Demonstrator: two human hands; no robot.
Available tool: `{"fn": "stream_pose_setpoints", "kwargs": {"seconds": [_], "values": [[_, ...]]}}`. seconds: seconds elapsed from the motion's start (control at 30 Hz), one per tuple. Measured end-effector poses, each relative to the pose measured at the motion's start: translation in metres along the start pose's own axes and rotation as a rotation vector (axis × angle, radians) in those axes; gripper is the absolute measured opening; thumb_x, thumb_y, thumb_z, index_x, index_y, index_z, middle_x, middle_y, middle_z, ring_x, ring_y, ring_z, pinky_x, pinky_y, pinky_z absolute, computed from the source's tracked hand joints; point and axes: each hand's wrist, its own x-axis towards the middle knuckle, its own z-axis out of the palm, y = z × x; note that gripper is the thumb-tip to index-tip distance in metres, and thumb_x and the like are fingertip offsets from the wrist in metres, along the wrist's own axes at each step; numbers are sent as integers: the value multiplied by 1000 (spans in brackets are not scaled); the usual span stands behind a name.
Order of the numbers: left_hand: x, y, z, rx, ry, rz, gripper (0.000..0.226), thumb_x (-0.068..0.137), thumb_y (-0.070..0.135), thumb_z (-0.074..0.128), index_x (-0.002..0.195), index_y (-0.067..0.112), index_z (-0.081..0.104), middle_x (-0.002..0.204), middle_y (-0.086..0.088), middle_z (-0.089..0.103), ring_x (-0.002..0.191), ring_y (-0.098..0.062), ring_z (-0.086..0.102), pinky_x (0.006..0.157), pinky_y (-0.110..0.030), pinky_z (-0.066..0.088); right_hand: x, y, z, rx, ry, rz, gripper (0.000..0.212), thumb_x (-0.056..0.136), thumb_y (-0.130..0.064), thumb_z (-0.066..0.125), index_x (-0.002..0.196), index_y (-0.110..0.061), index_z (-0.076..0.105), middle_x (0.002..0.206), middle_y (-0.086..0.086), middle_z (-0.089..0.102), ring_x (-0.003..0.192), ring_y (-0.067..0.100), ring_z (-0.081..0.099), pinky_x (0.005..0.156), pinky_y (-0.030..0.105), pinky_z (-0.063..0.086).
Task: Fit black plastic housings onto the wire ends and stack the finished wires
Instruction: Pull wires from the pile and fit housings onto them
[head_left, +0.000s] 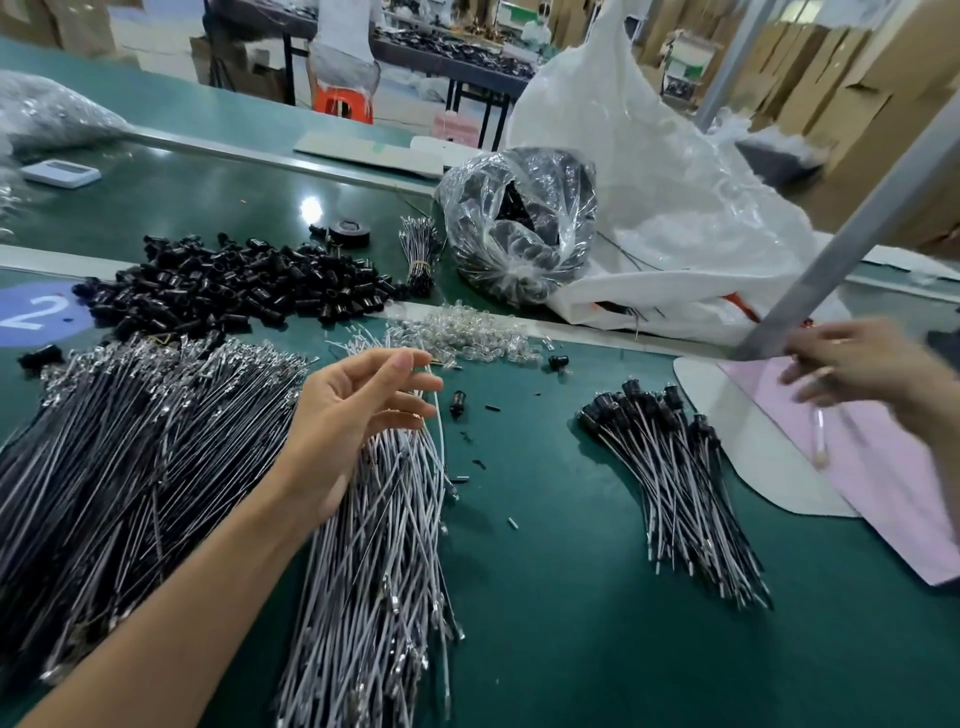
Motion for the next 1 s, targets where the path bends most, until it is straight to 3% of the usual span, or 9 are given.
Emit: {"fn": "stream_pose_setpoints", "kwargs": {"seconds": [0.13,0.3,0.43,0.5,0.63,0.73,0.8,0.9,1.0], "values": [[2,-1,-1,-11,40,1,33,70,39,71,92,15,74,91,-12,74,71,-18,69,67,-24,58,14,11,64,-190,-80,64,23,94,-17,64,100,6,63,79,23,68,59,28,63,50,31,52],[3,-1,-4,1,66,7,36,68,42,72,92,15,74,91,-11,74,71,-18,69,66,-23,58,18,18,86,-404,37,-46,31,92,-28,67,94,2,70,66,9,66,58,24,65,63,29,50],[4,-3,-4,21,93,13,37,72,41,70,95,12,73,91,-11,75,70,-18,69,64,-23,57,16,-1,94,-725,115,-106,30,95,-34,62,102,-7,72,92,17,70,84,32,62,66,32,46],[4,-5,-4,48,139,24,35,75,38,68,95,10,72,90,-11,75,68,-17,68,63,-21,56,14,-21,102,-721,165,-224,25,98,-24,56,110,-7,71,105,17,70,91,31,61,65,30,43],[5,-8,-6,54,310,79,28,79,36,66,89,10,72,83,-7,74,63,-15,66,59,-20,54,1,-74,136,-436,121,-517,22,97,-8,55,109,-8,73,110,11,72,92,25,64,89,40,52],[7,-8,-10,73,442,118,22,85,33,64,87,12,70,78,-2,74,62,-14,65,59,-20,54,-25,-115,176,-277,-90,-662,18,93,-2,59,104,-4,73,101,11,73,69,19,63,70,25,54],[8,-8,-13,95,517,131,19,91,30,63,87,13,71,76,-1,73,61,-14,64,58,-20,54,-44,-131,204,-248,-174,-692,15,93,-4,61,100,-3,74,92,8,73,57,11,57,56,14,46],[8,-8,-16,98,567,134,20,93,29,63,88,12,71,74,1,73,60,-13,64,58,-20,54,-67,-141,243,-305,-197,-645,26,93,-22,64,79,-2,74,73,9,70,59,14,56,62,23,45],[9,-7,-15,104,573,141,20,93,29,63,88,12,71,73,1,73,59,-13,64,56,-21,54,-82,-141,270,-309,-264,-527,44,93,-31,65,66,3,68,55,8,58,49,18,51,55,23,43]]}}
